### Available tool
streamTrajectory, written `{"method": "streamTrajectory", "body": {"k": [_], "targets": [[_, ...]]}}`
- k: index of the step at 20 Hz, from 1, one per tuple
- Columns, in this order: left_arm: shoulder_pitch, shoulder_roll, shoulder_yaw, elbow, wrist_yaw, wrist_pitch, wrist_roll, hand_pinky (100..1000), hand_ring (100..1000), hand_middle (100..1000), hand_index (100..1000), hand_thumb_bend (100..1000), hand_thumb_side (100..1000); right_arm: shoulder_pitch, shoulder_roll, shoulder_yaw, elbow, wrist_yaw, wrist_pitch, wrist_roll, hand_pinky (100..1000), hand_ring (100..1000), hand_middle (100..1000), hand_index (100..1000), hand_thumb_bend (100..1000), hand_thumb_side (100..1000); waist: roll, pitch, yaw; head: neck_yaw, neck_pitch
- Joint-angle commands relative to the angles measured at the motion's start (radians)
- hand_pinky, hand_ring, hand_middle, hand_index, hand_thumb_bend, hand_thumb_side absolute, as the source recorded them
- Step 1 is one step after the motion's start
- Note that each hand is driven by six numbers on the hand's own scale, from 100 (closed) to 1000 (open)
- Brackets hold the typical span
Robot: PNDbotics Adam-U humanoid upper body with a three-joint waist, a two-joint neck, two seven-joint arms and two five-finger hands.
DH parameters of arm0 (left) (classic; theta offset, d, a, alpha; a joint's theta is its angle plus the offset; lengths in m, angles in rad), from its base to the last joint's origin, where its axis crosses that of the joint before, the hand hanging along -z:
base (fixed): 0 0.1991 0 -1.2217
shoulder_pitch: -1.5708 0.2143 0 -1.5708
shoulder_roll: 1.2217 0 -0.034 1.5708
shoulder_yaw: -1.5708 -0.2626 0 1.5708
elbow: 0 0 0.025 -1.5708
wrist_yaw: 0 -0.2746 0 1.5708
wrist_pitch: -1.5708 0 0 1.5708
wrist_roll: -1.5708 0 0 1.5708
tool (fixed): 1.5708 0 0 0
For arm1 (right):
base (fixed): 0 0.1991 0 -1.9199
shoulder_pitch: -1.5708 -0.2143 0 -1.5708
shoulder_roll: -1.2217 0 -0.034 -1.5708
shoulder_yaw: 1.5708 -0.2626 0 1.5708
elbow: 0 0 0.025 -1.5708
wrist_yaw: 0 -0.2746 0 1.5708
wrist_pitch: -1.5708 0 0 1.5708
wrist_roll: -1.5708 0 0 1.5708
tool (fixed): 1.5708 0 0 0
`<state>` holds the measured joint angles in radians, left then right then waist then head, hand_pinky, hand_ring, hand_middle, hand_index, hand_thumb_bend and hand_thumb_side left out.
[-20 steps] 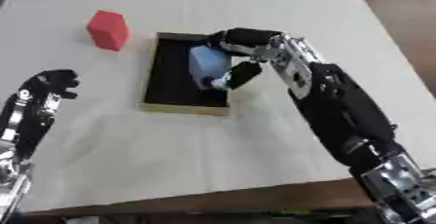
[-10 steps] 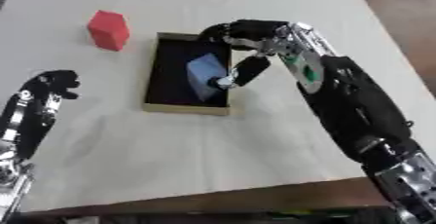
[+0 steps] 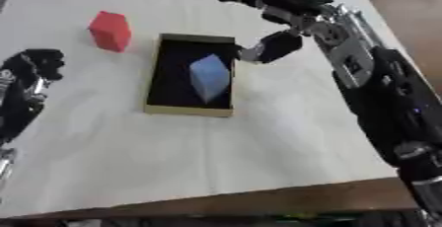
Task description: Pick up objects on the table and place them in the box.
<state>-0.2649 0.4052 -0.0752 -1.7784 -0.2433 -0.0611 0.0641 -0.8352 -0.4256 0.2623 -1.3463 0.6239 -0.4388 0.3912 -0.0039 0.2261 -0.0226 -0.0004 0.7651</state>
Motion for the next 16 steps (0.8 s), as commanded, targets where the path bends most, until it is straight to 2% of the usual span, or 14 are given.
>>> {"method": "streamTrajectory", "body": {"k": [1,4,9,14,16], "targets": [[-0.065,0.107,0.008,-0.018,-0.04,0.028,-0.027,700,768,735,798,297,689,0.014,-0.046,-0.02,-0.092,-0.06,0.035,0.002,869,937,940,1000,268,619,0.017,-0.038,-0.004,0.005,0.005],[-0.136,0.188,-0.017,0.021,-0.089,0.043,-0.075,743,799,770,840,359,666,0.047,-0.06,-0.025,-0.132,-0.11,0.058,0.02,869,939,937,1000,240,615,0.03,-0.043,-0.013,0.007,0.005],[-0.269,0.322,-0.127,0.147,-0.171,0.078,-0.157,794,839,825,908,472,577,0.078,-0.072,-0.022,-0.163,-0.165,0.082,0.052,867,939,930,1000,216,619,0.046,-0.053,-0.046,0.024,0.005],[-0.411,0.462,-0.252,0.289,-0.258,0.084,-0.245,824,848,841,938,549,464,0.088,-0.064,-0.022,-0.172,-0.196,0.093,0.067,866,939,926,1000,196,623,0.045,-0.049,-0.083,0.05,0.005],[-0.468,0.471,-0.274,0.346,-0.294,0.076,-0.28,832,845,842,942,567,437,0.097,-0.063,-0.029,-0.175,-0.207,0.099,0.064,865,940,924,1000,191,623,0.044,-0.046,-0.091,0.054,0.005]]}}
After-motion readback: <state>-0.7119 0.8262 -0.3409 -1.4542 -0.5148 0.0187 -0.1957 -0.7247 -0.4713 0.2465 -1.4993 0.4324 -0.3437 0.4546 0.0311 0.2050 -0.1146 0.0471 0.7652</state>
